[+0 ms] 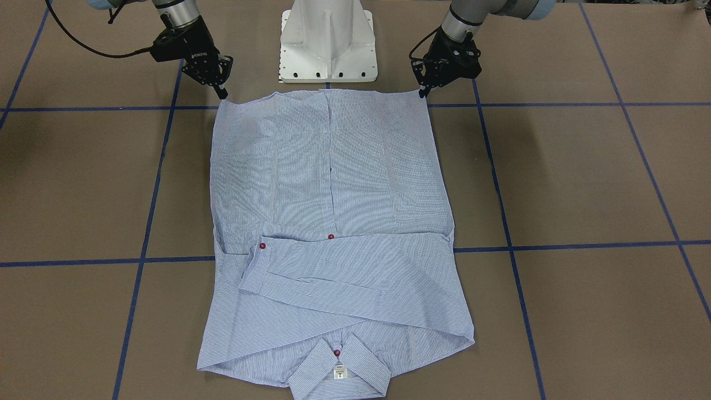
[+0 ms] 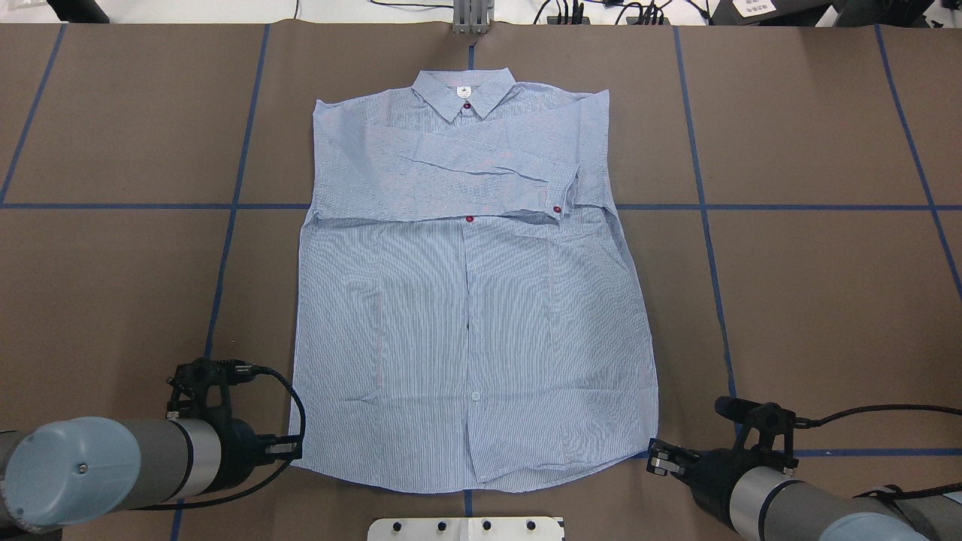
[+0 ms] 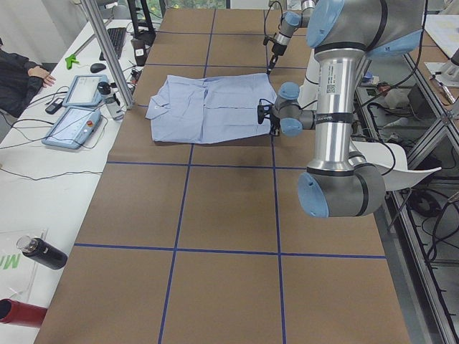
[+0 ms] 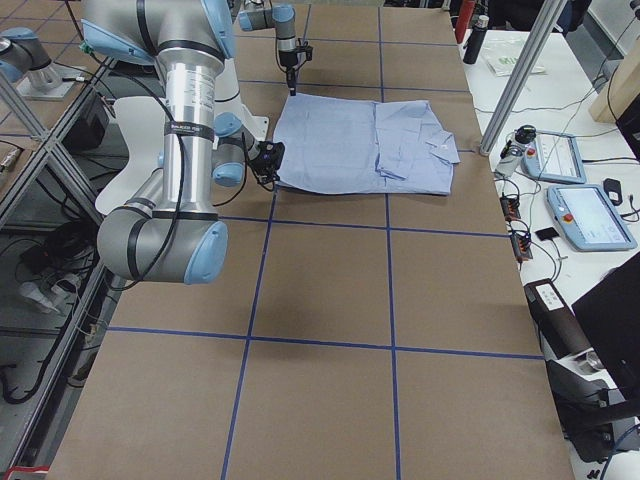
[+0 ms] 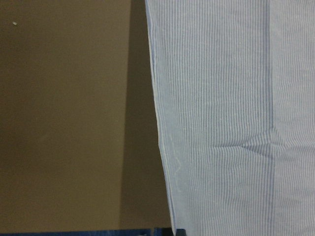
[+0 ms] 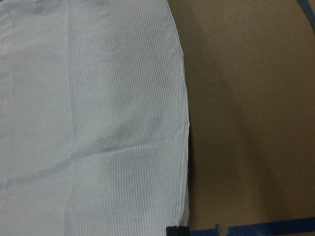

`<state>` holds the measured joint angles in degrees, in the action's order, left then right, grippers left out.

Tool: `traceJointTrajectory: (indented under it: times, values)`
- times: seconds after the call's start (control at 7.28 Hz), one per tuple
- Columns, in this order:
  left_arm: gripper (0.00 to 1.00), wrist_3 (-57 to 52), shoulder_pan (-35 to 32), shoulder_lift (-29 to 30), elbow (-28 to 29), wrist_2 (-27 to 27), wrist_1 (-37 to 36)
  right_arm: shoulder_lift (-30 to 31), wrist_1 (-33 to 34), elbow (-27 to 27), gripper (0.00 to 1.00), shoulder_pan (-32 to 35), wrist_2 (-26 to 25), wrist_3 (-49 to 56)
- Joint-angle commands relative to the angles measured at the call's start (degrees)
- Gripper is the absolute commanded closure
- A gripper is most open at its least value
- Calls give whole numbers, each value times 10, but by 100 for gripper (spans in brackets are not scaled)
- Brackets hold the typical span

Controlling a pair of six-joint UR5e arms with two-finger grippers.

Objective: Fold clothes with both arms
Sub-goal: 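Lift the hem corners with both grippers and carry them toward the collar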

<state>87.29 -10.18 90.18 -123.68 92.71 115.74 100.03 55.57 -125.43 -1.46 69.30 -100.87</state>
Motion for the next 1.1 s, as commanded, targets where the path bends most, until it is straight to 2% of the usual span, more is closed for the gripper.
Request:
traceJointTrajectory:
  times: [0.0,0.14,0.27,0.41,0.55,0.69,0.82,0.96]
  values:
    - [100,-1,-4,-3,-96,57,-64,49,9,-95,100,2,37,1]
    - [100,-1,-5,-3,-154,88,-98,105,9,-165,100,14,81,1]
    - [100,-1,-7,-1,-212,119,-144,127,10,-210,100,42,135,1]
    - [100,-1,-9,3,-259,151,-181,129,36,-252,100,95,220,2]
    - [100,-1,-23,7,-271,169,-206,113,58,-267,100,170,311,8]
    - [100,-5,-38,15,-251,171,-212,108,68,-254,100,193,319,36]
    - [100,-7,-61,41,-201,167,-212,63,96,-207,100,216,318,77]
    - [100,-19,-99,80,-133,165,-212,-21,123,-132,100,245,318,89]
